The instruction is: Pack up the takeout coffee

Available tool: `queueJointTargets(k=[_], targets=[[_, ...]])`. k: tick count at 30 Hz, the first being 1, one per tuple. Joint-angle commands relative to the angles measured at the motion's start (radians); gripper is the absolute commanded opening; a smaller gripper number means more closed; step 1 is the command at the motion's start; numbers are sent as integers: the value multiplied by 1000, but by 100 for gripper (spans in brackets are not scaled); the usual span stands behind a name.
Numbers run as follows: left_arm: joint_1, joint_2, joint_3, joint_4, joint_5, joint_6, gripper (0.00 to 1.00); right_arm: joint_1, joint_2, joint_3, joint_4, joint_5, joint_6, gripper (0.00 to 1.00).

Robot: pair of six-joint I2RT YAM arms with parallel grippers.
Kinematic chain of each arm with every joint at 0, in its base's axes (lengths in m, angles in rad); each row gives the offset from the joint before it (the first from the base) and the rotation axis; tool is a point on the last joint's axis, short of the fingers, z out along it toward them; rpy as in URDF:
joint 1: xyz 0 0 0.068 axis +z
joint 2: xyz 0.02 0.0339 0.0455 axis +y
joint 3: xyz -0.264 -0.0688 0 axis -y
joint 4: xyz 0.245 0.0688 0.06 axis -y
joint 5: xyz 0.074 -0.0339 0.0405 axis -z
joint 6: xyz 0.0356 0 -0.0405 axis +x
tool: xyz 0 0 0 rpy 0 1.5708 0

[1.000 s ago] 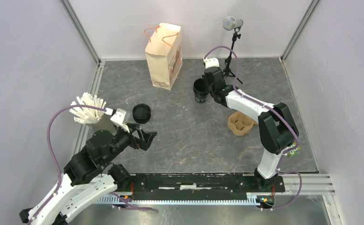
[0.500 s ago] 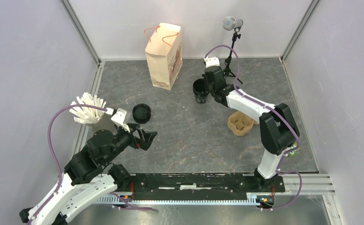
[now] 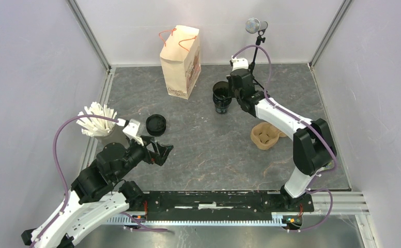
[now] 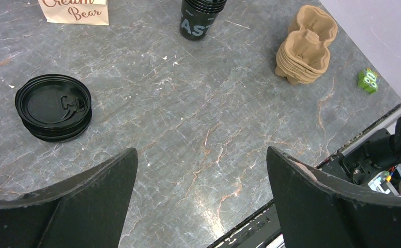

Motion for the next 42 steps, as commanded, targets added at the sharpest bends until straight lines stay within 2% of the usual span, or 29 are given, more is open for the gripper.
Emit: queueJointTargets(k=[1, 15, 21, 29, 34, 42], targets=[[-1, 15, -5, 14, 9, -15, 100, -6, -71, 6, 45, -29, 28, 0], [-1, 43, 2, -10, -39, -29, 100, -4, -317, -72, 9, -172, 39, 0], [-1, 32, -1, -11, -36, -31, 100, 46, -501, -308, 2, -265, 55, 0], [-1, 54, -2, -6, -22, -24, 100, 214, -694, -613, -11, -245, 78, 0], [0, 60, -1, -7, -20, -21, 100, 284, -719, -720, 21, -221, 103, 0], [-1, 48, -4, -7, -44, -24, 100, 352, -662, -750, 62, -161, 108, 0]])
